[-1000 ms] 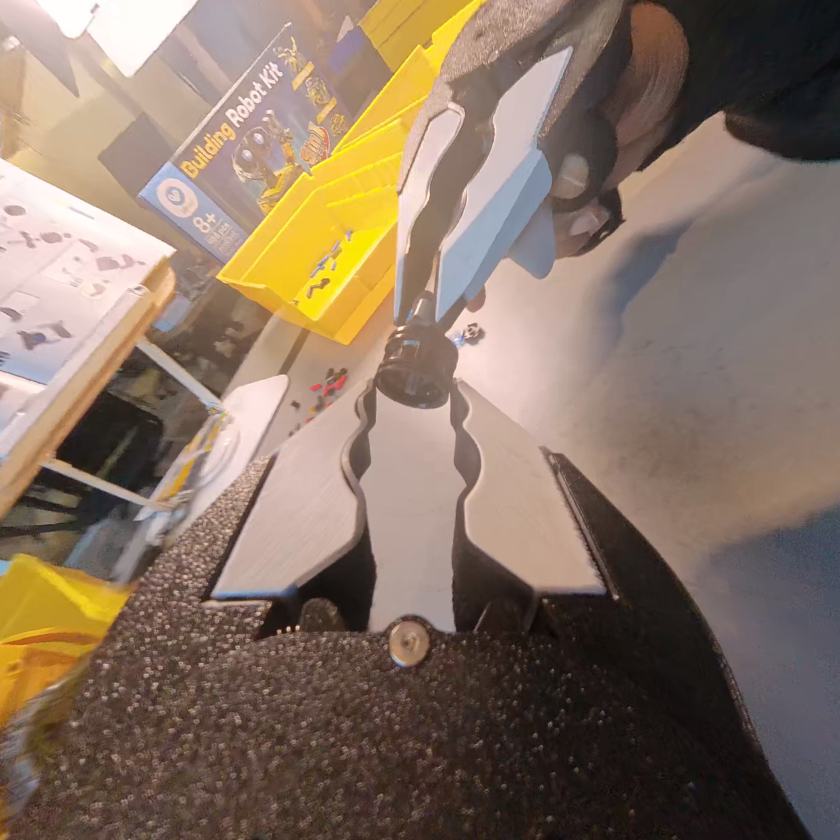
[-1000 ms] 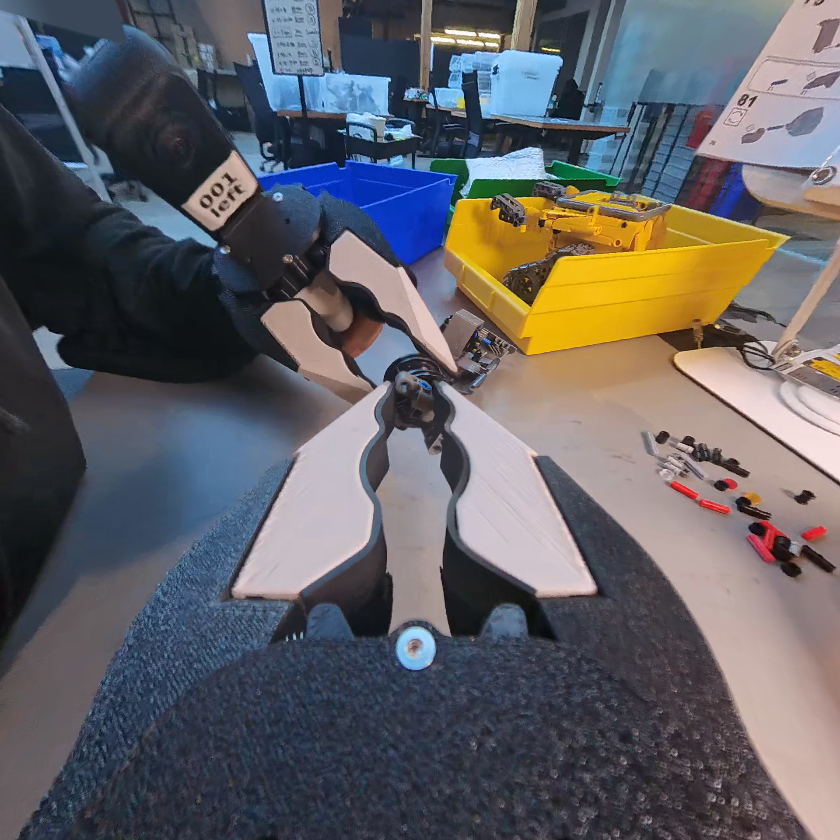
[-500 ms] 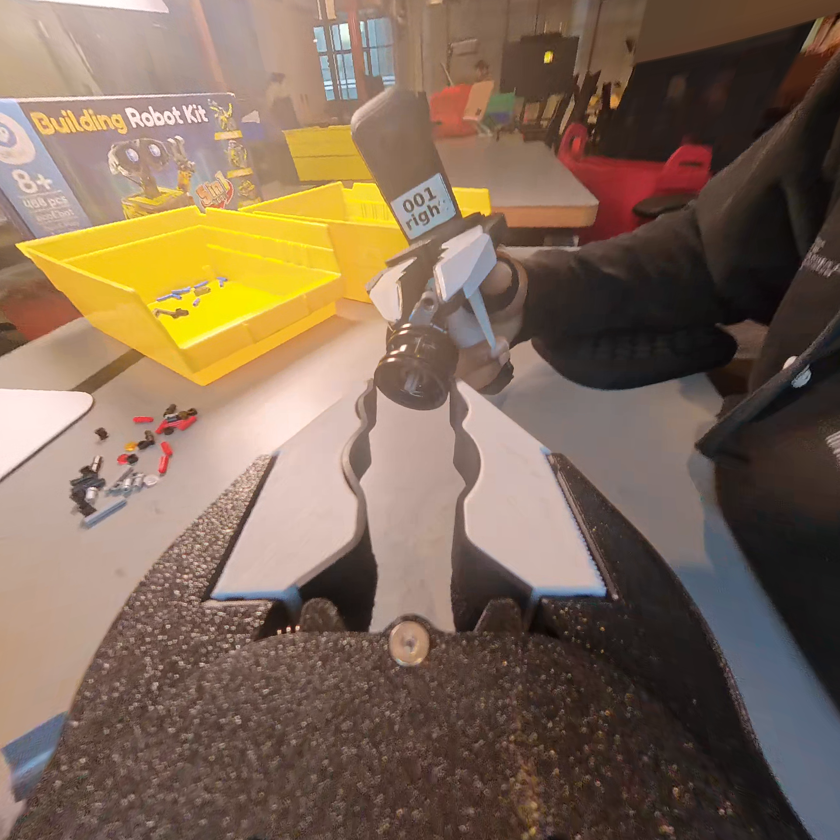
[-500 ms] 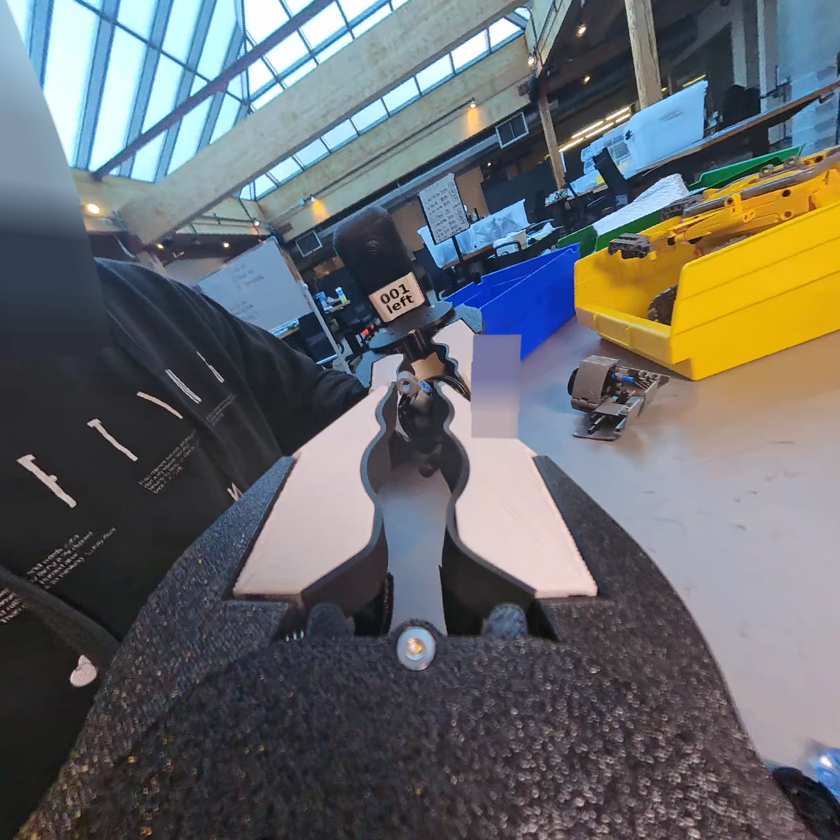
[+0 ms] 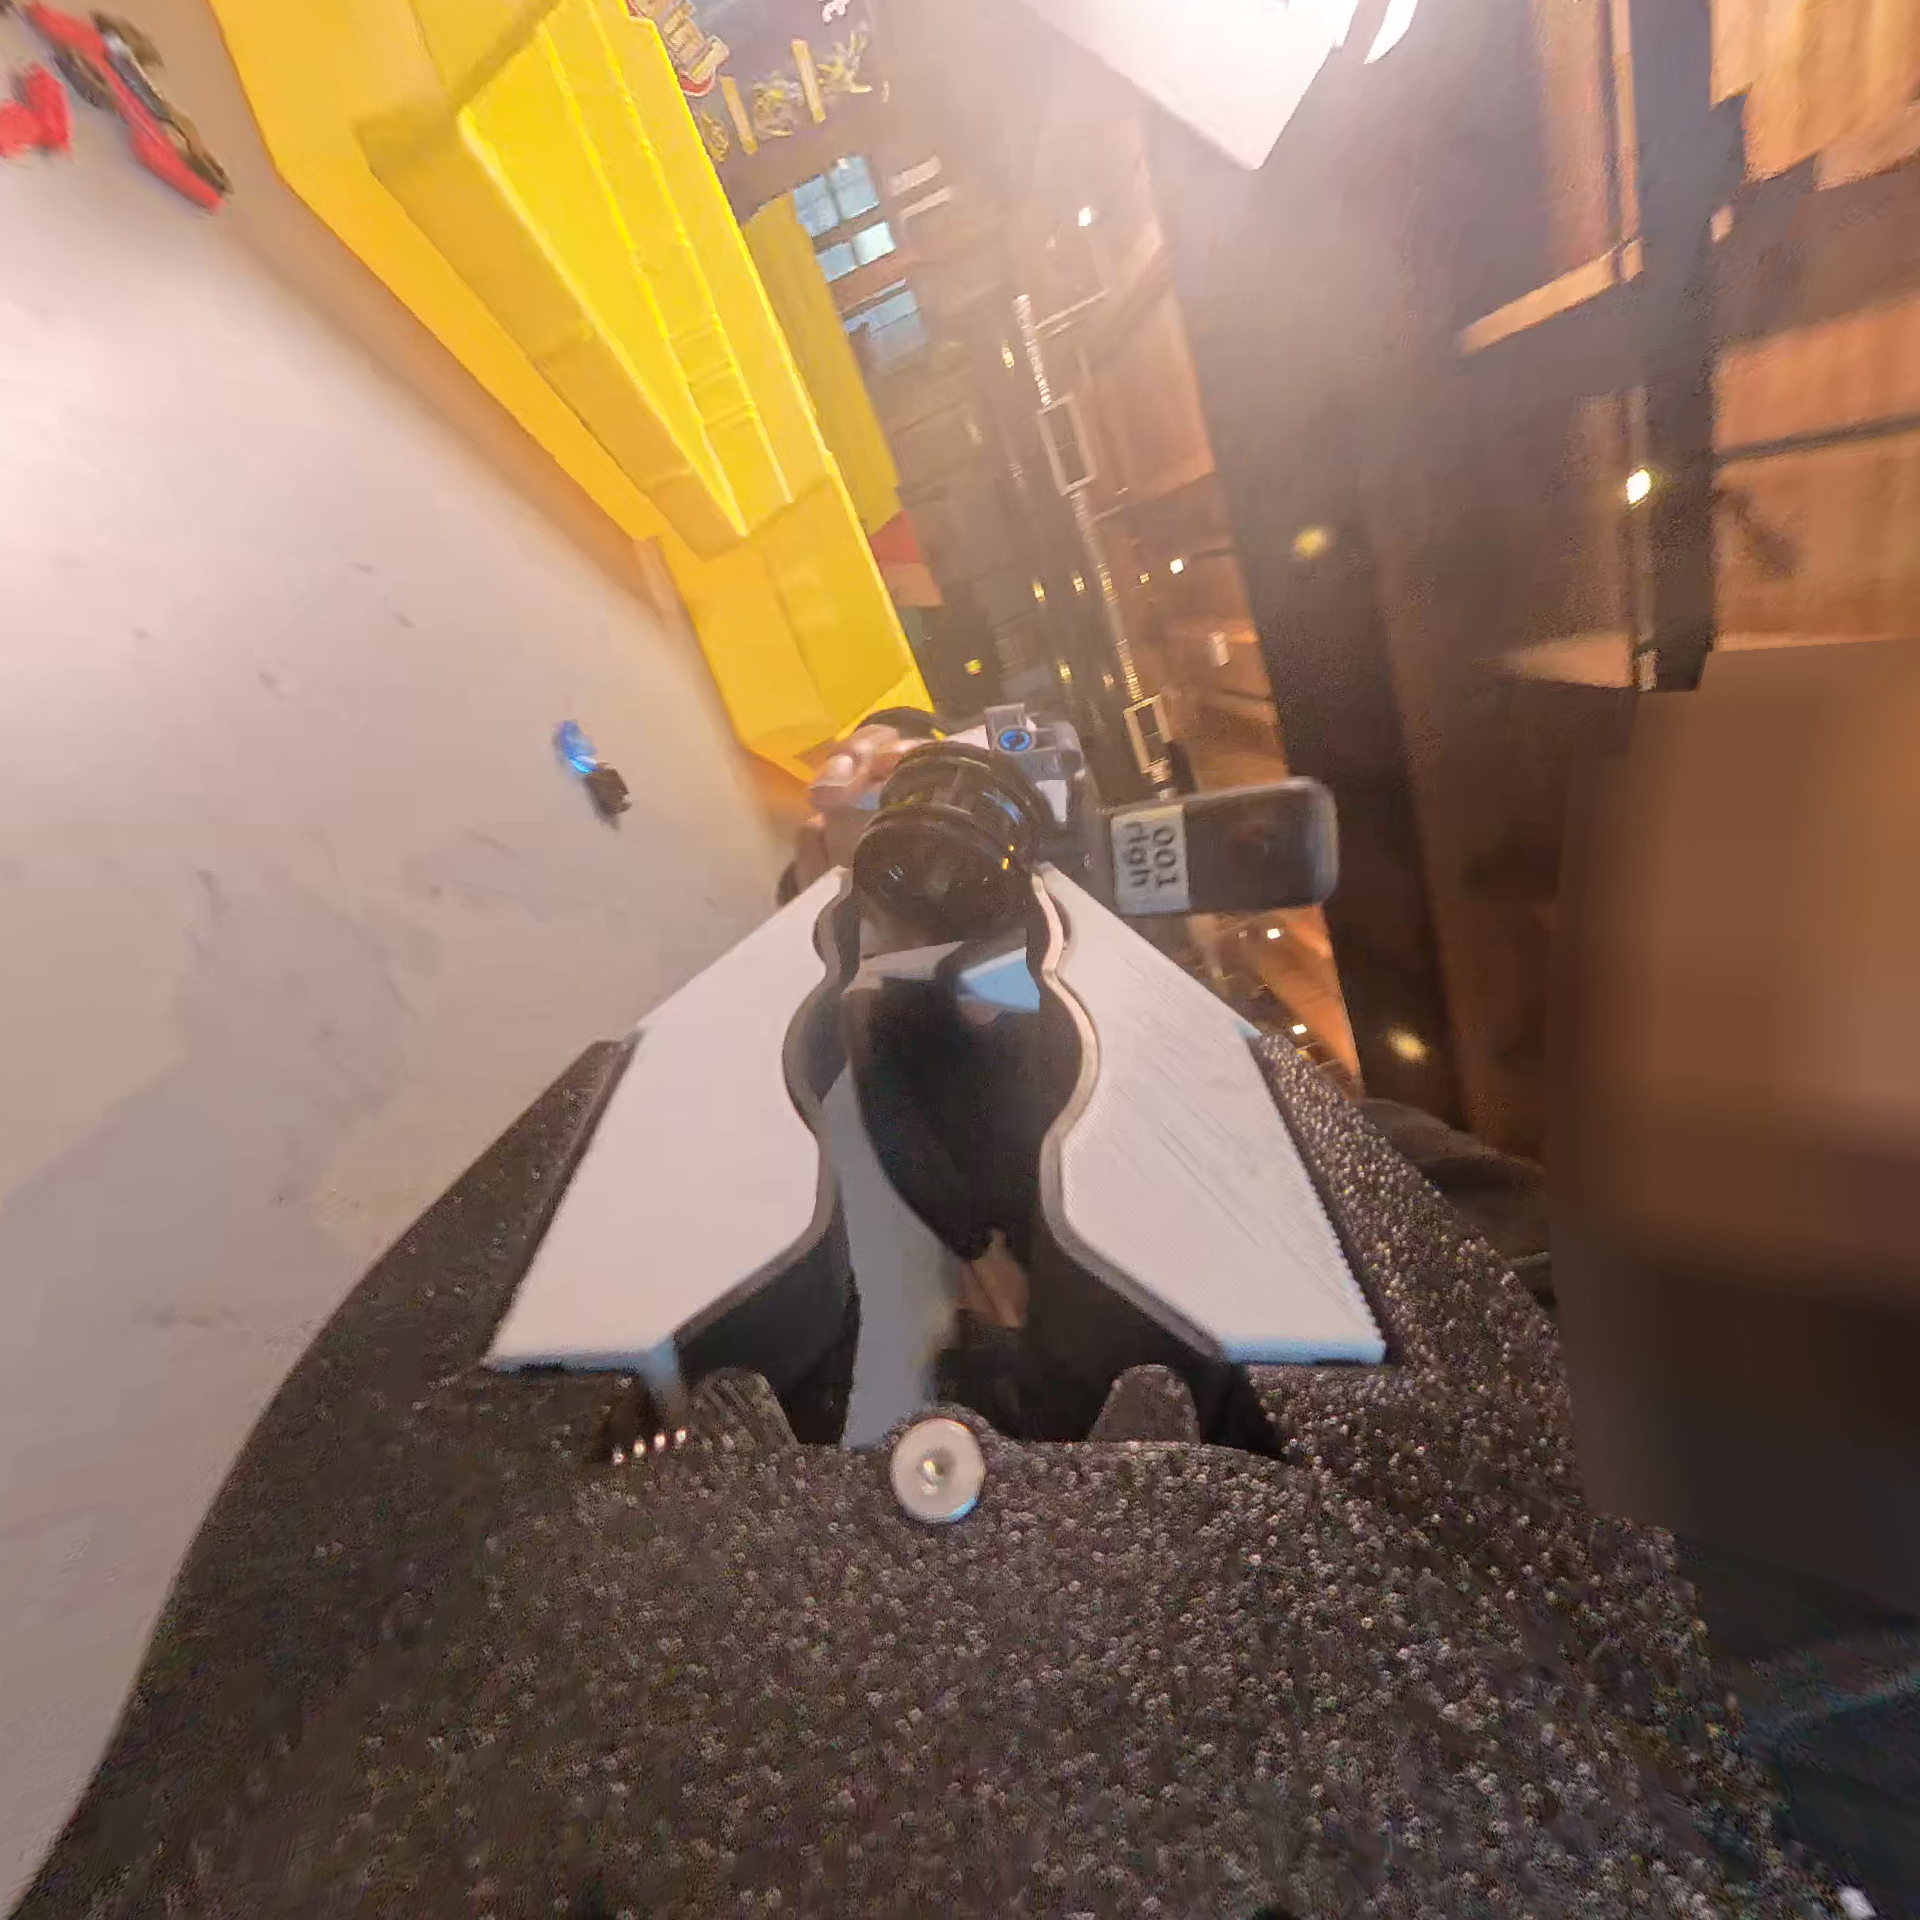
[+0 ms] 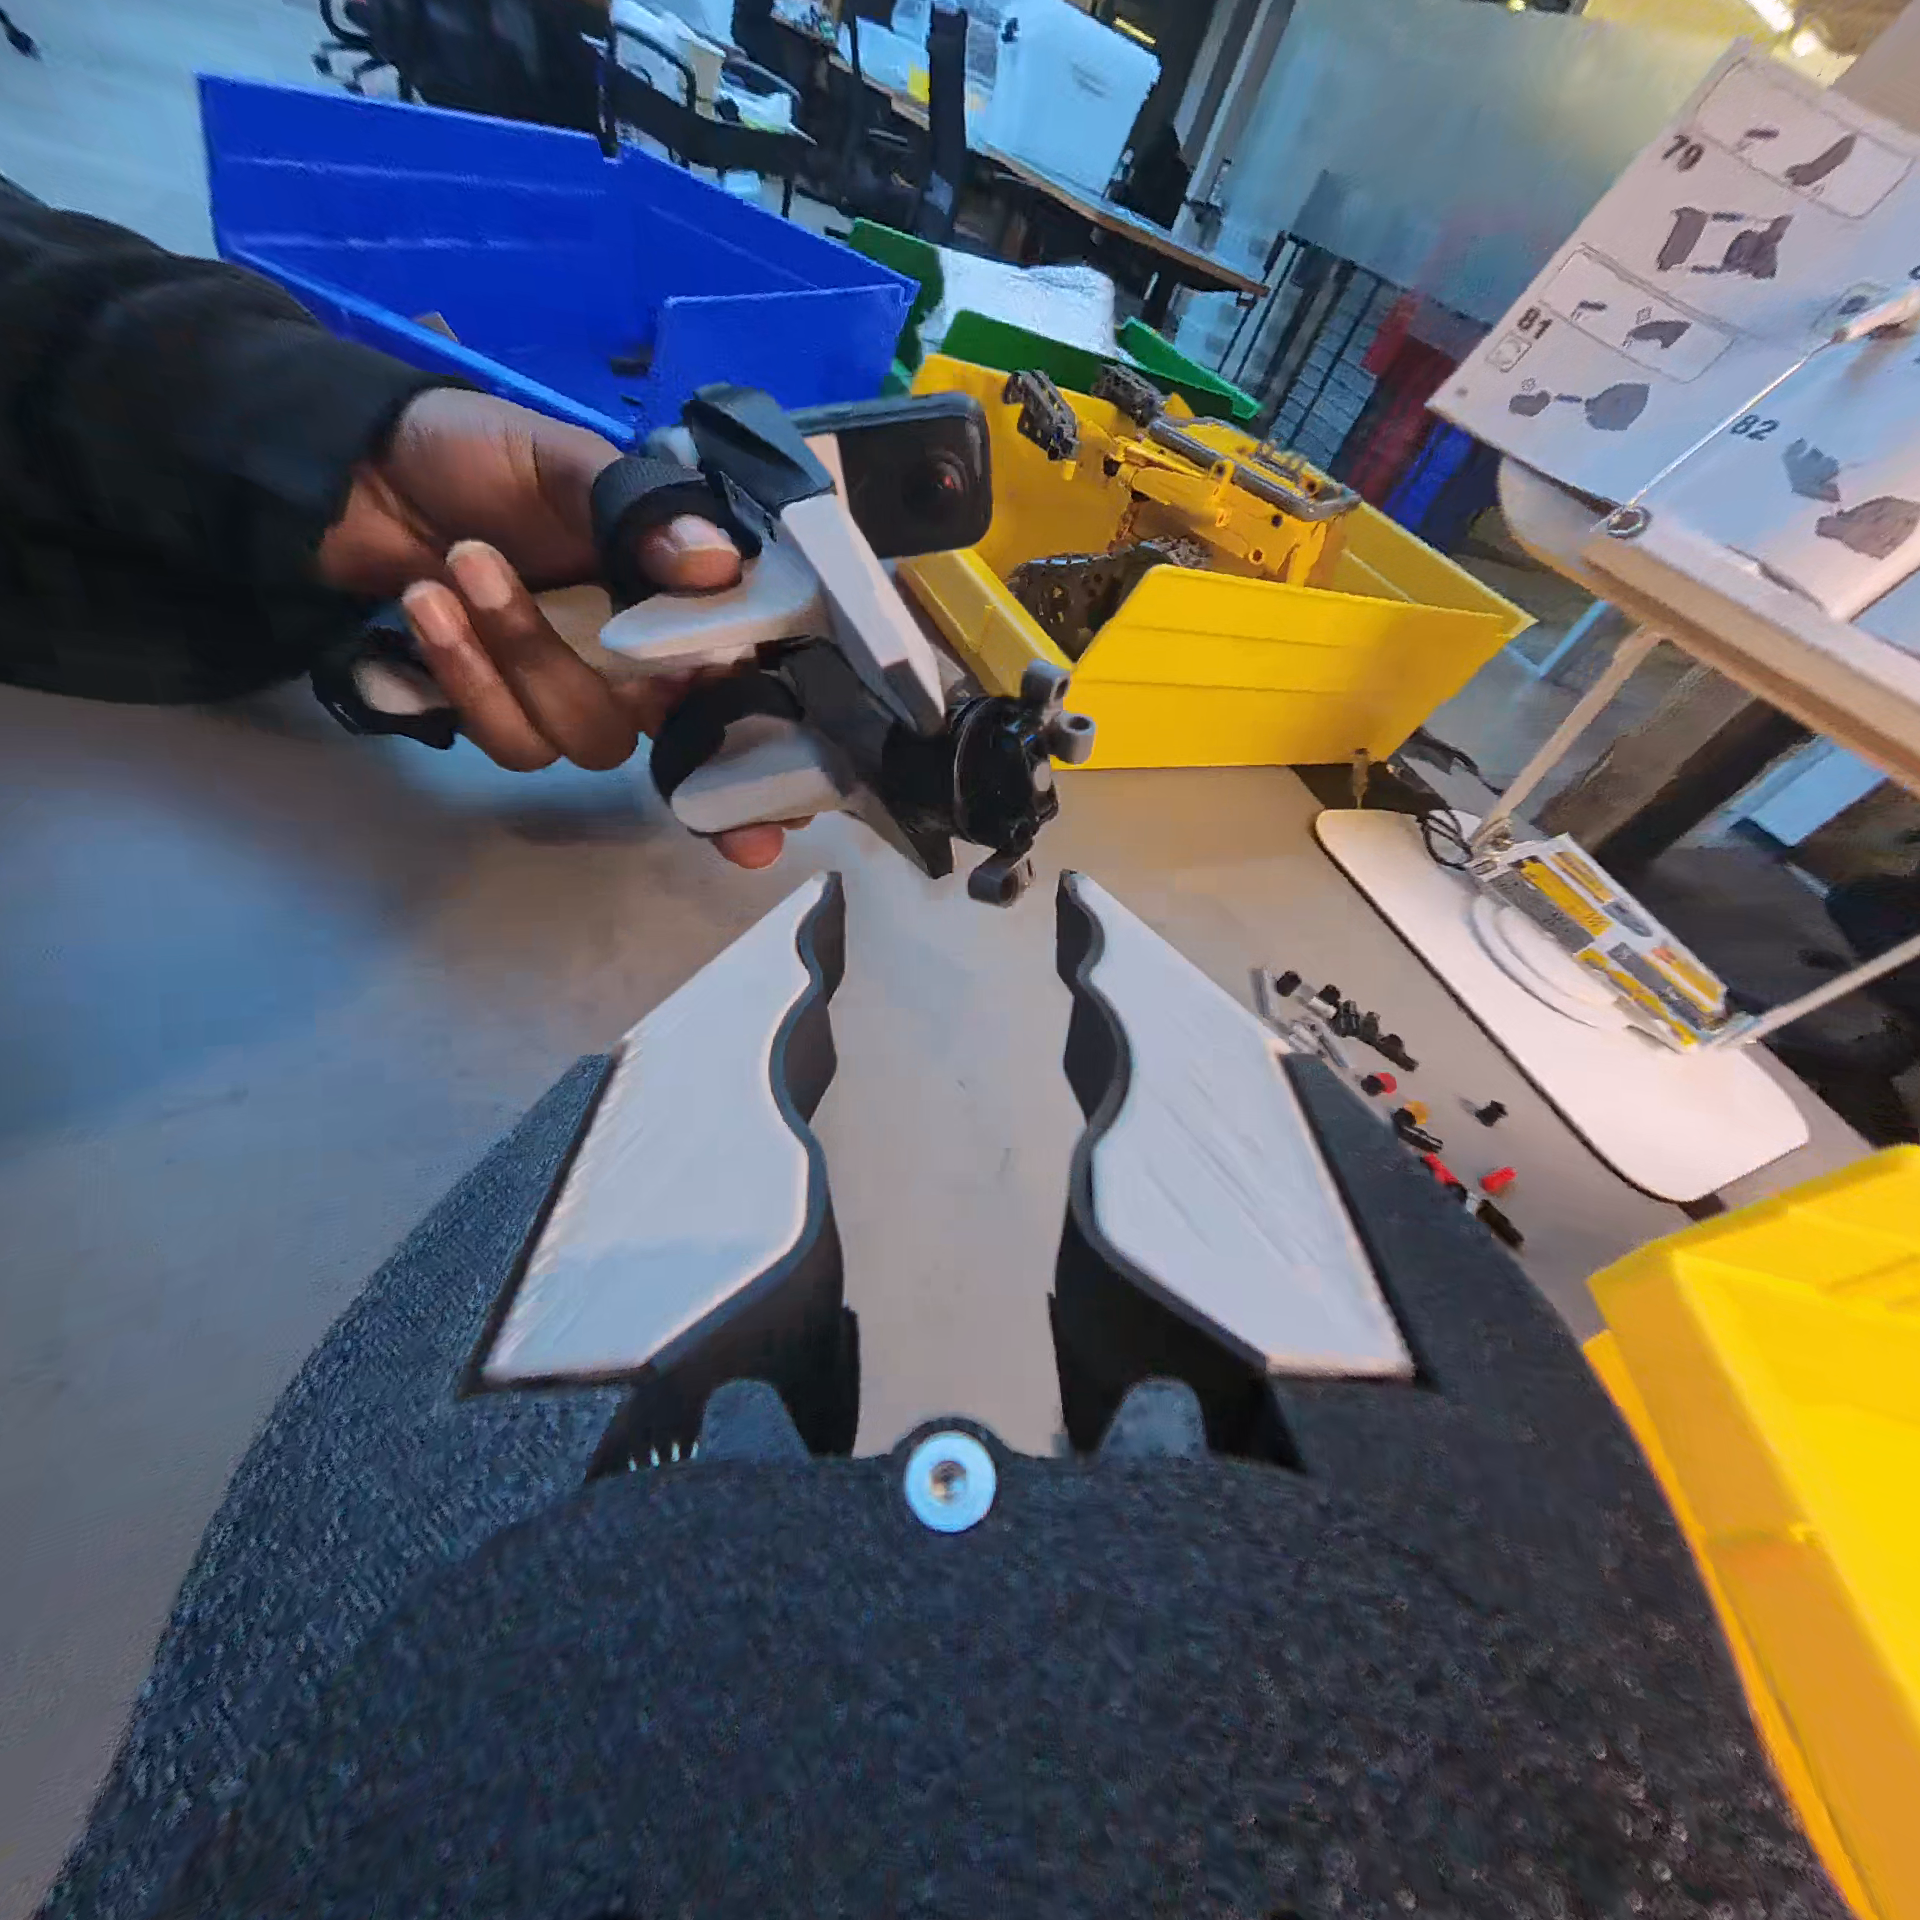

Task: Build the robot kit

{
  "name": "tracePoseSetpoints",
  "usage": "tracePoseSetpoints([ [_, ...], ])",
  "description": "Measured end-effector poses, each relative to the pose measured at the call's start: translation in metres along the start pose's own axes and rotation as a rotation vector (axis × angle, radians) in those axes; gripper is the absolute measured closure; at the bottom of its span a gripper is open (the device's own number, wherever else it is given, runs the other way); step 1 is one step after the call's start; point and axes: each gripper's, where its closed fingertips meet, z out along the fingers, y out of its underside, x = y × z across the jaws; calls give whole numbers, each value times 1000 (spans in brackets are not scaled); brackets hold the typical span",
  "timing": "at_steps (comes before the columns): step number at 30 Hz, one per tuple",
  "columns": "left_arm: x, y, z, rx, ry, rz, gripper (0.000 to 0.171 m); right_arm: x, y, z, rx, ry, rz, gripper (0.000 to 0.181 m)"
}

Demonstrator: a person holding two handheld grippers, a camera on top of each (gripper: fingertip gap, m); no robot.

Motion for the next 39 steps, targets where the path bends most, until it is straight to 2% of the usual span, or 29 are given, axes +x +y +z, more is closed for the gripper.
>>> tracePoseSetpoints([
  [4, 12, 1, 3, 11, 91, -73, 141, 9, -9, 1, 14, 107, -70, 151],
  [9, 20, 7, 7, -6, 131, -86, 141, 7, -16, -3, 48, 109, -68, 168],
  [12, 22, 8, 8, -15, 138, -79, 141, 6, -20, -5, 55, 84, -27, 169],
  [14, 22, 9, 7, -29, 122, -31, 140, 5, -22, -6, 72, 37, 85, 169],
  [18, 21, 1, 0, -45, 36, 183, 132, 6, -20, -8, 65, -84, 402, 172],
  [22, 27, -12, -12, -46, -22, 370, 133, 5, -21, -10, 74, -123, 463, 172],
  [25, 32, -17, -17, -45, -58, 526, 137, -1, -22, -10, 62, -124, 357, 172],
  [32, 46, 3, -15, -158, -148, 995, 147, -7, -41, -15, 75, 67, -195, 172],
  [35, 52, 5, -12, -149, -162, 1045, 152, -6, -40, -16, 24, 164, -426, 172],
  [39, 48, 5, -9, -154, -199, 1016, 154, -7, -38, -14, -17, 222, -582, 172],
])
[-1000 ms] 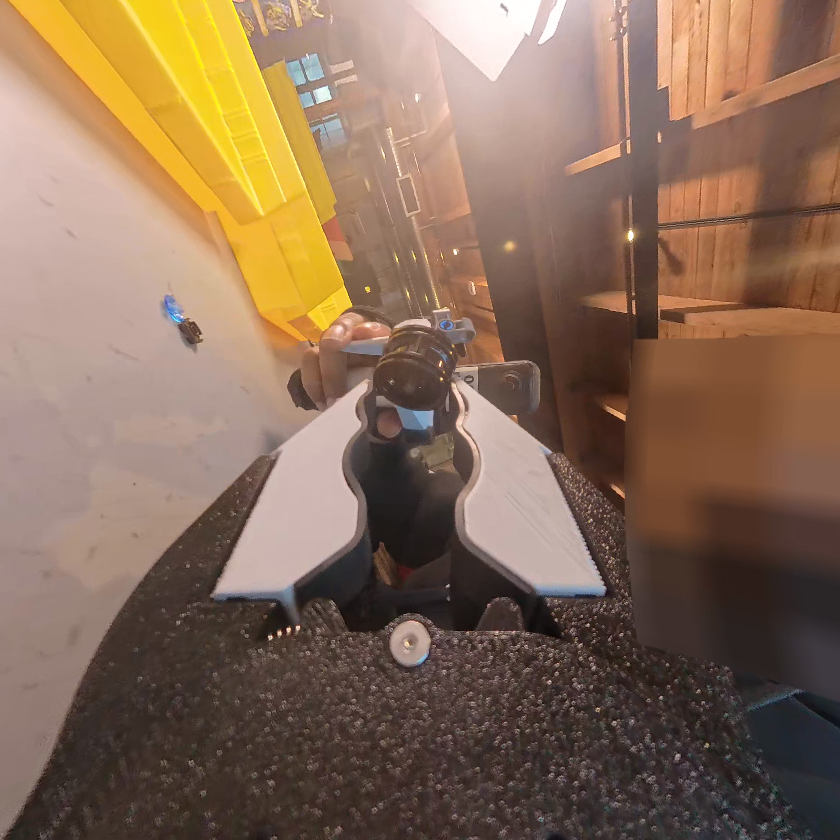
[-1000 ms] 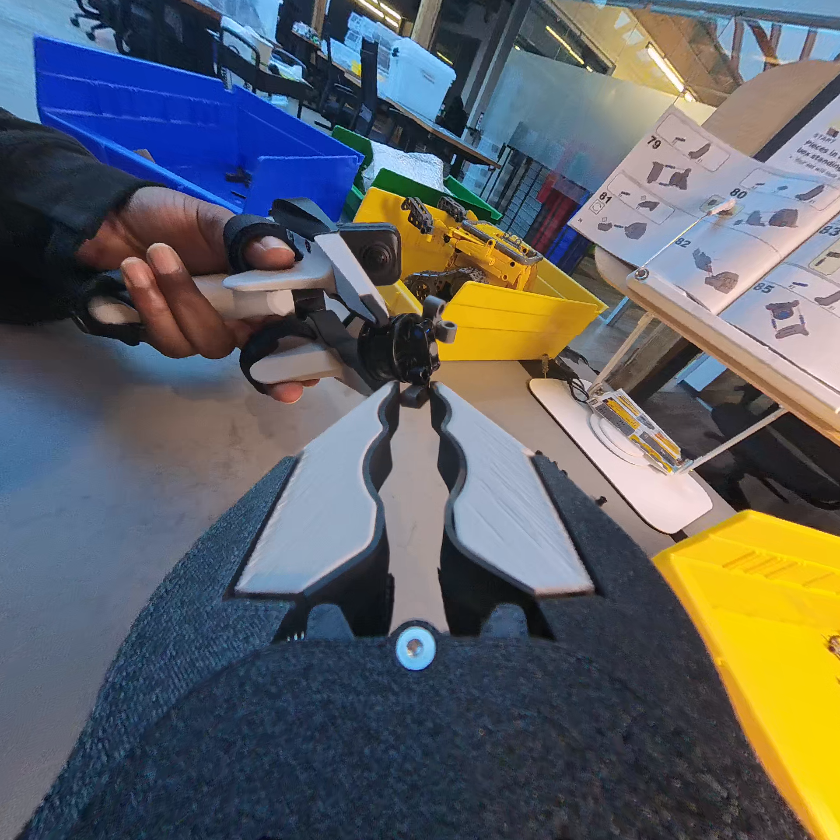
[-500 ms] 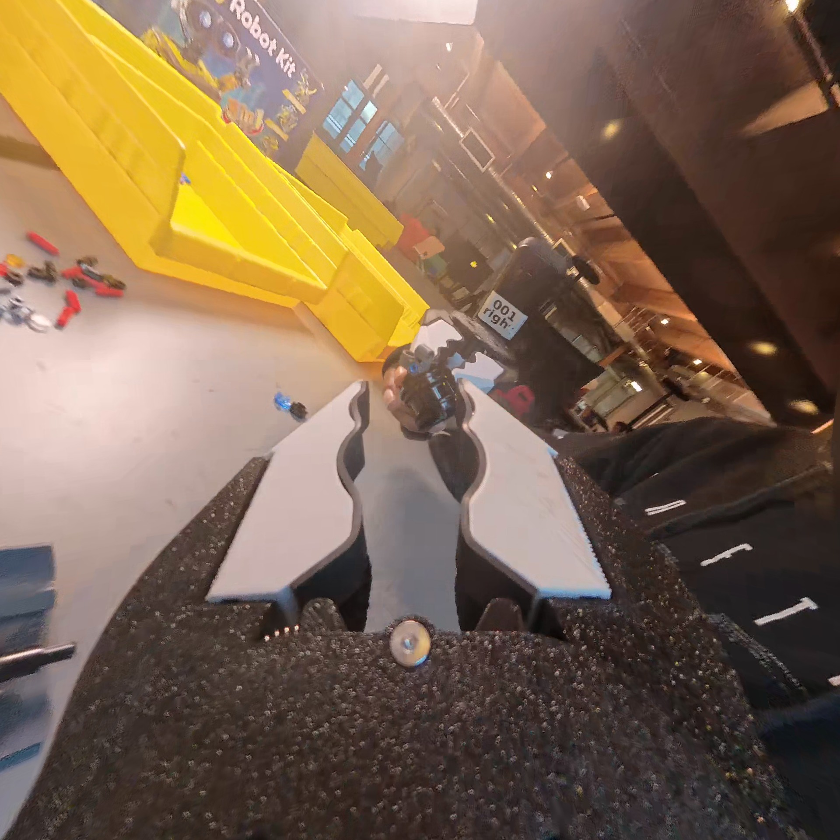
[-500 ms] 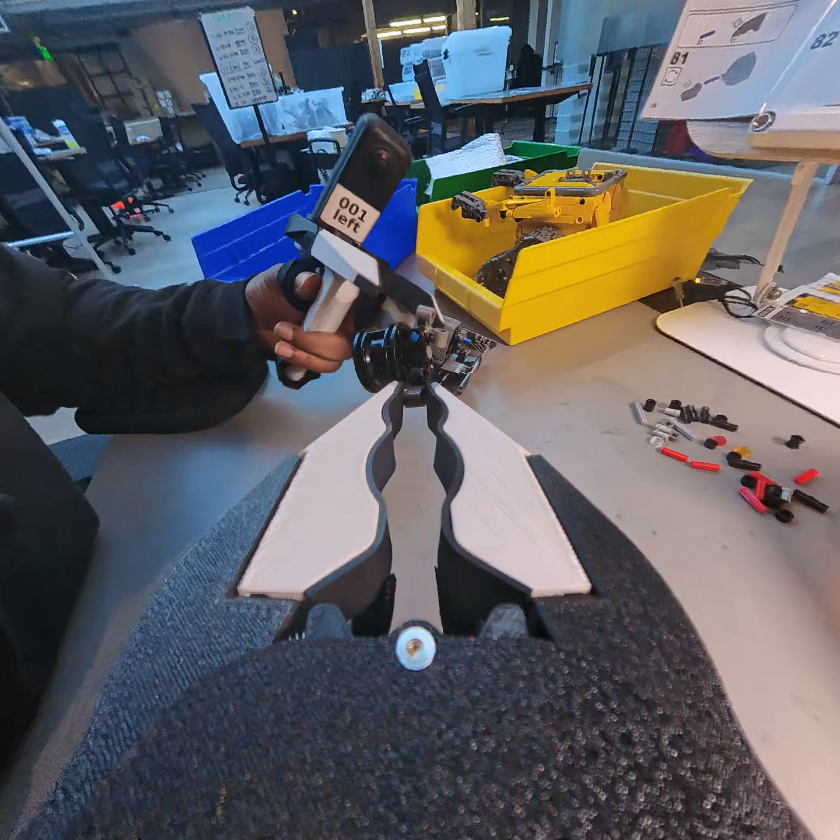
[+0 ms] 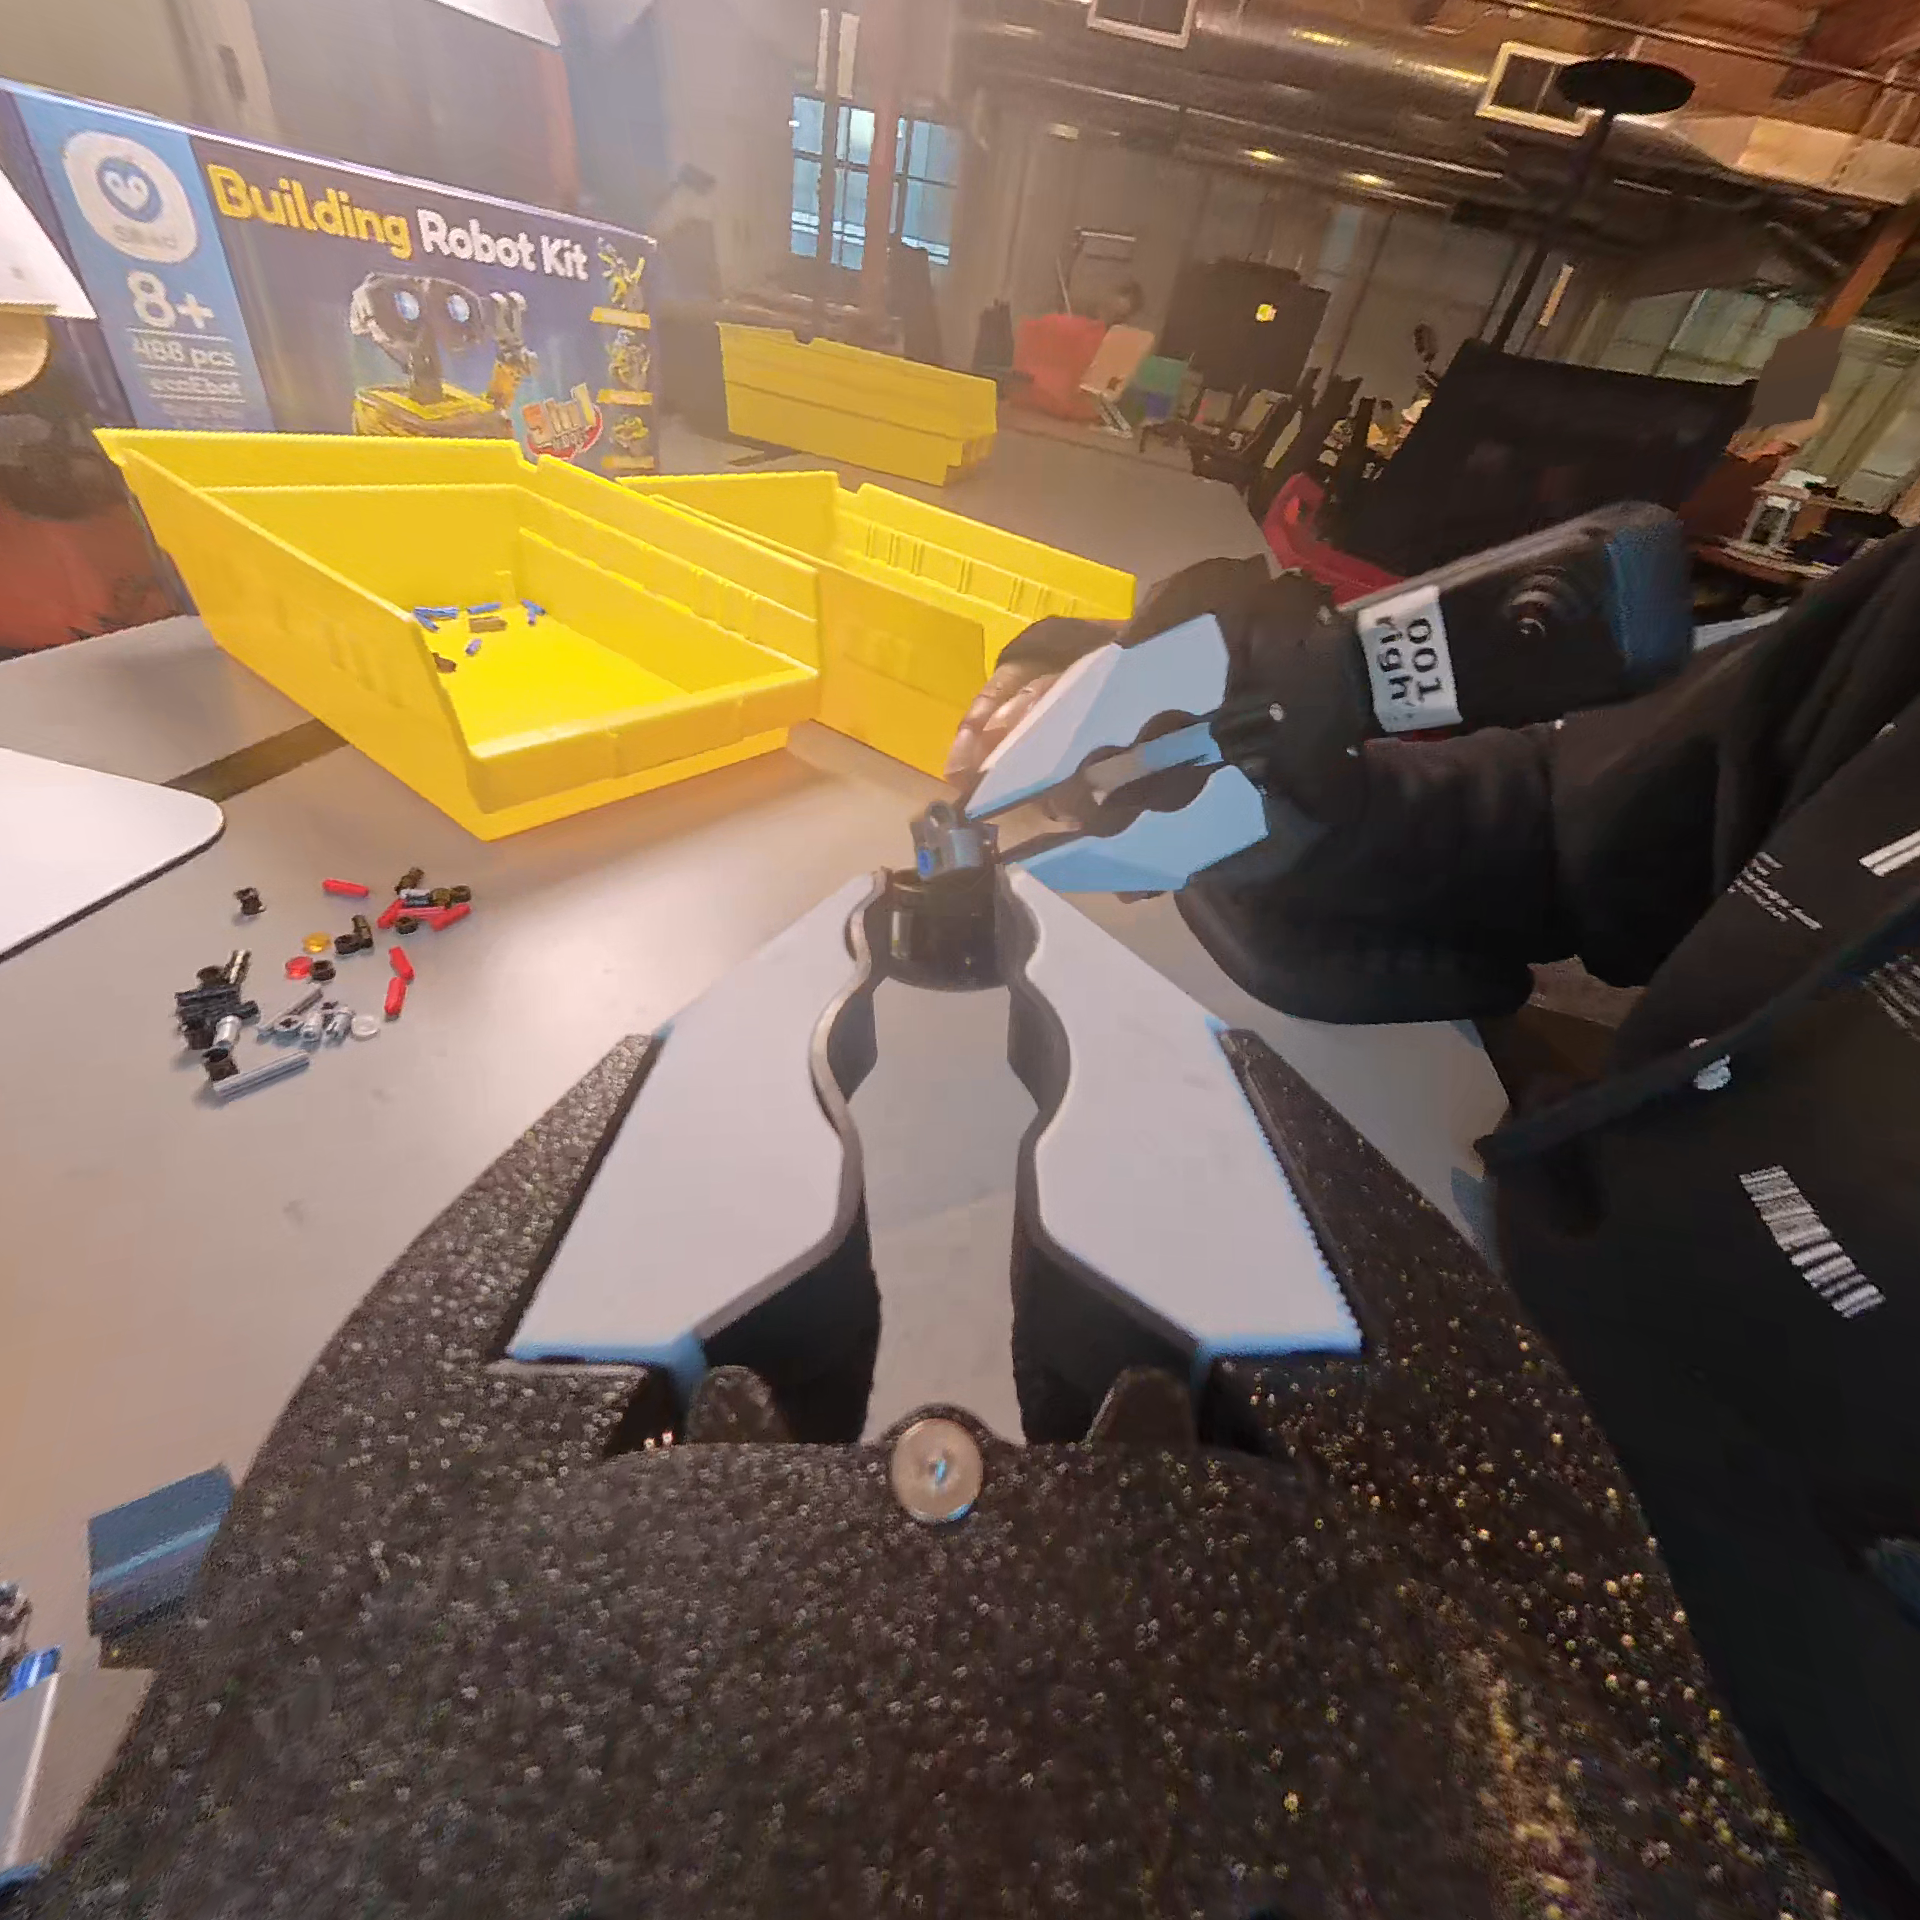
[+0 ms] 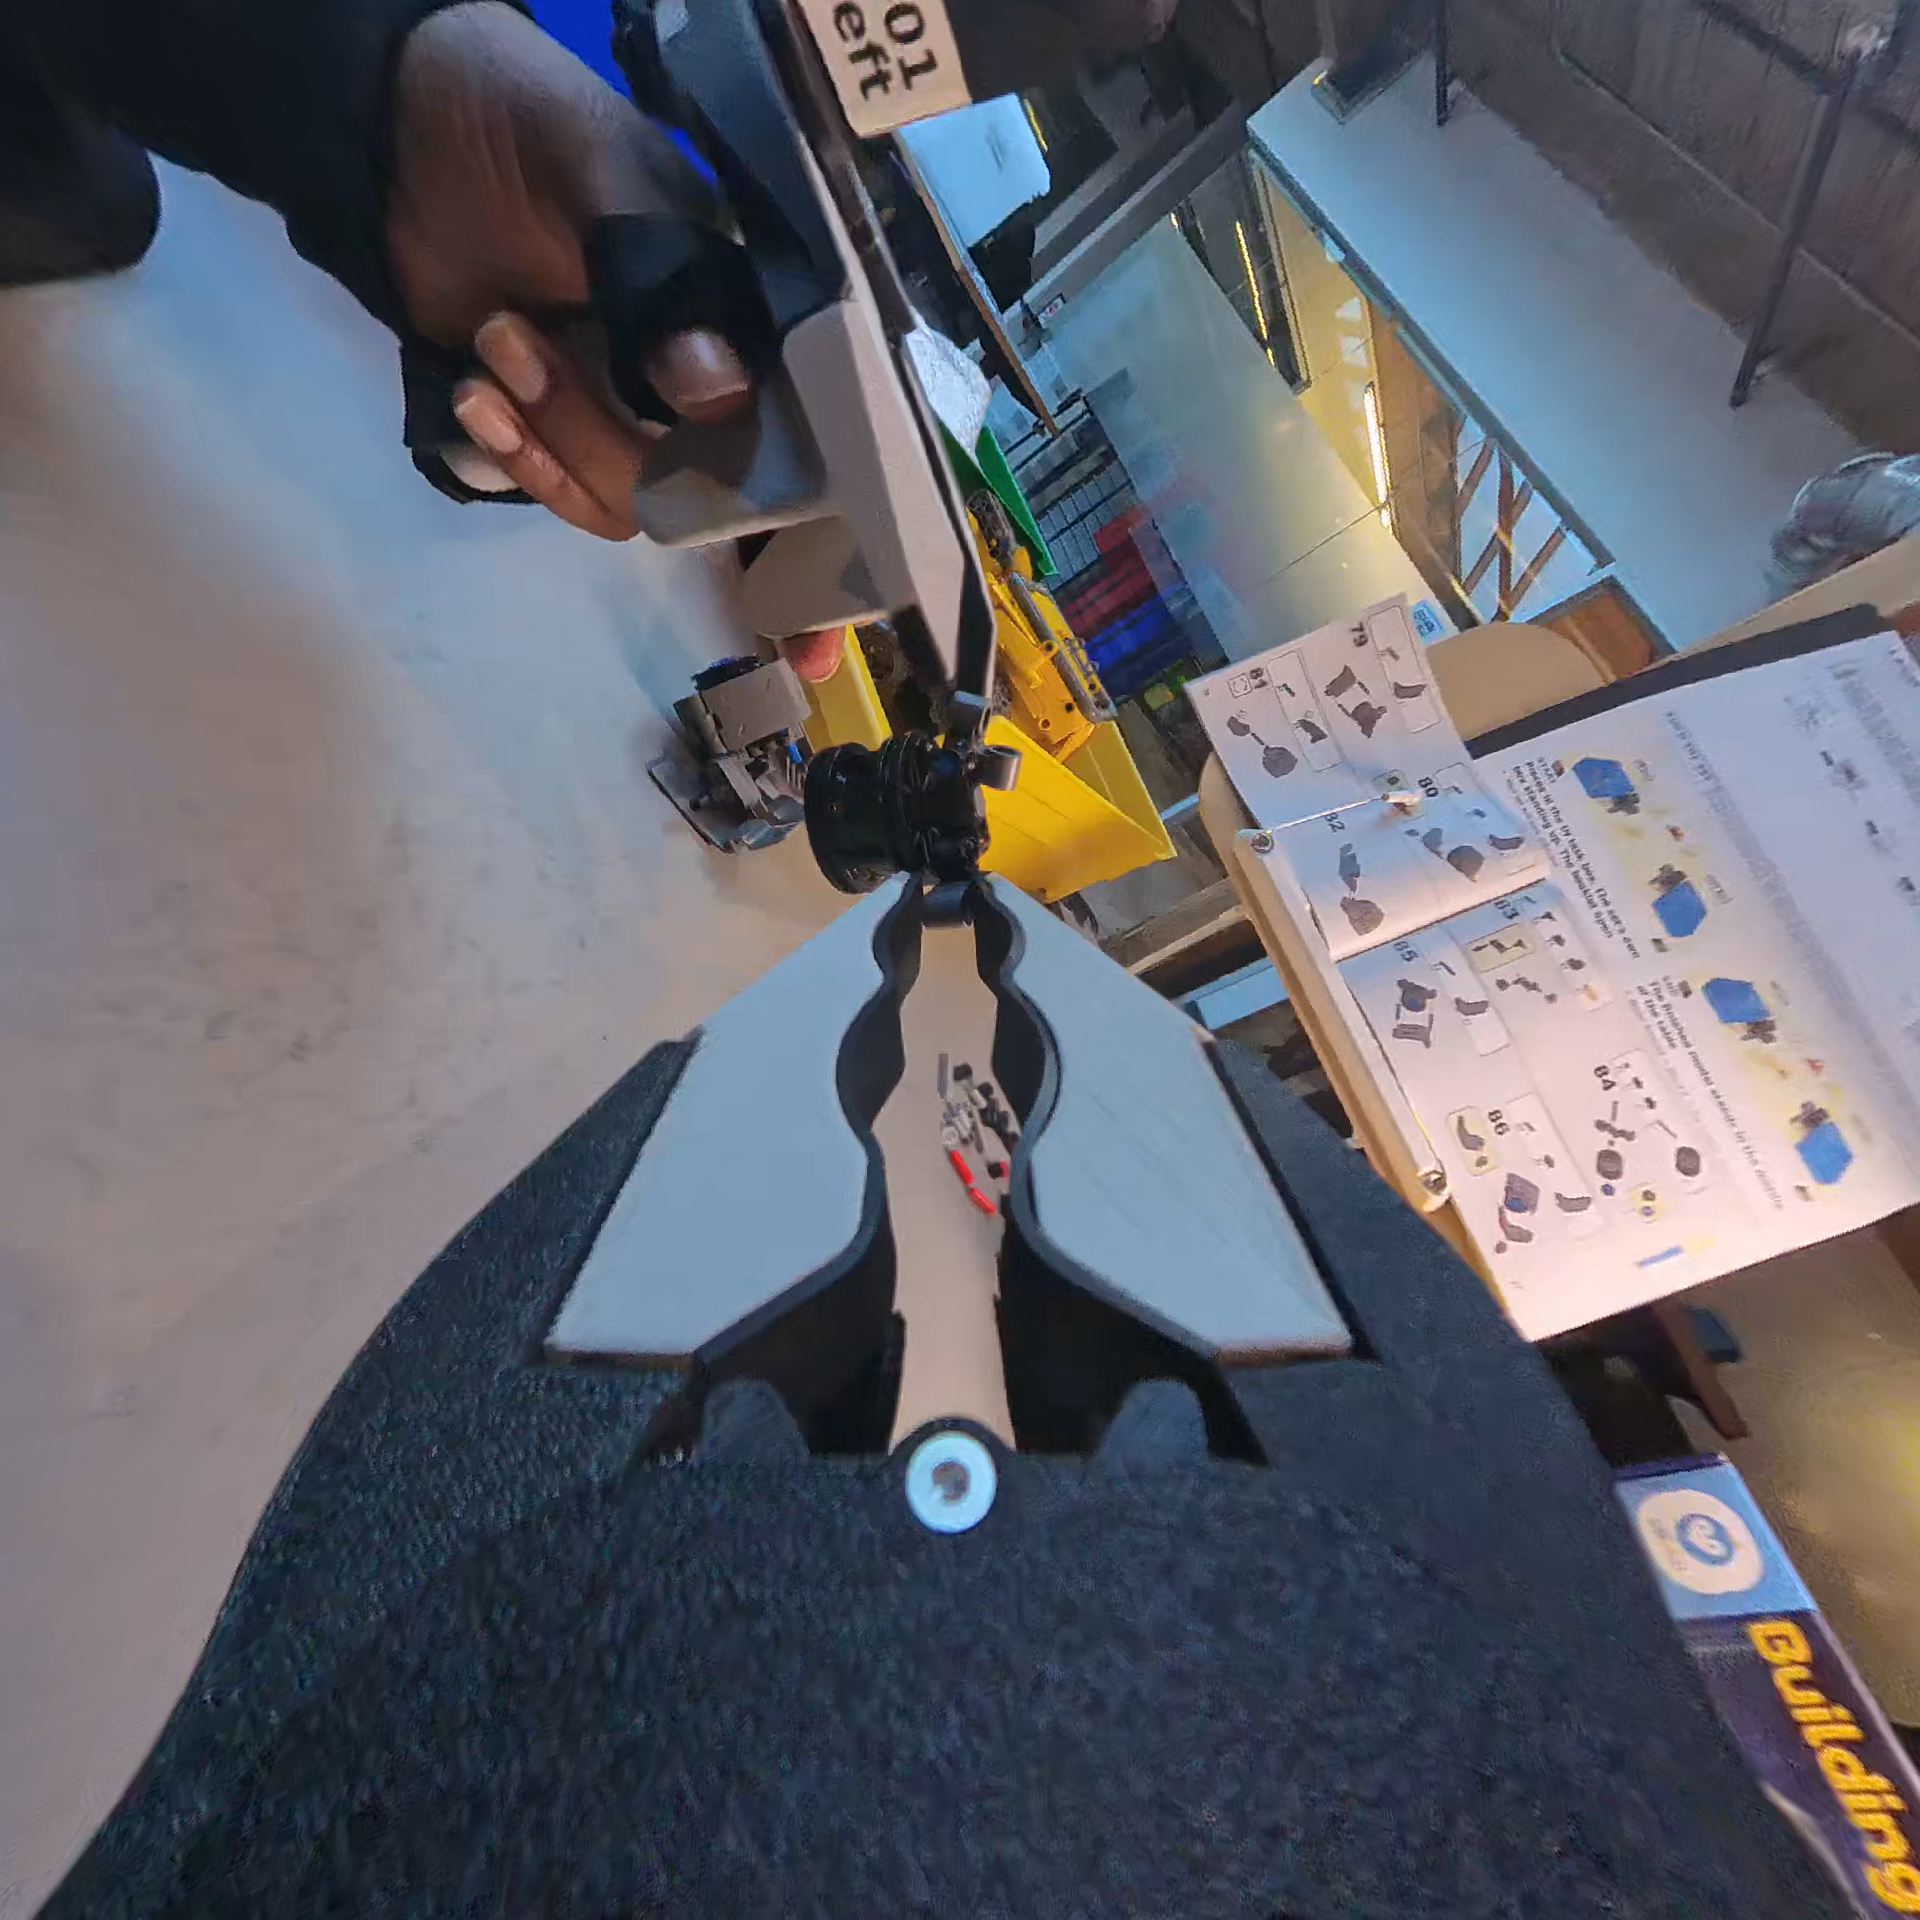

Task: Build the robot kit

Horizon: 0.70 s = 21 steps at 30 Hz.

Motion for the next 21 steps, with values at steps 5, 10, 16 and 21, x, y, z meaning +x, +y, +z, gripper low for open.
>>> tracePoseSetpoints([
  [5, 1, -3, 2, 34, 4, -46, 160, -3, 1, 2, -28, 25, -102, 172],
  [10, 1, -2, 3, 32, -6, -44, 165, -1, -3, 0, 3, 20, -34, 172],
  [16, 2, -8, 0, 73, 28, -105, 166, 6, -12, -4, 80, -4, 148, 173],
  [21, 5, -13, -1, 101, 47, -136, 166, 8, -18, -6, 112, -10, 172, 173],
])
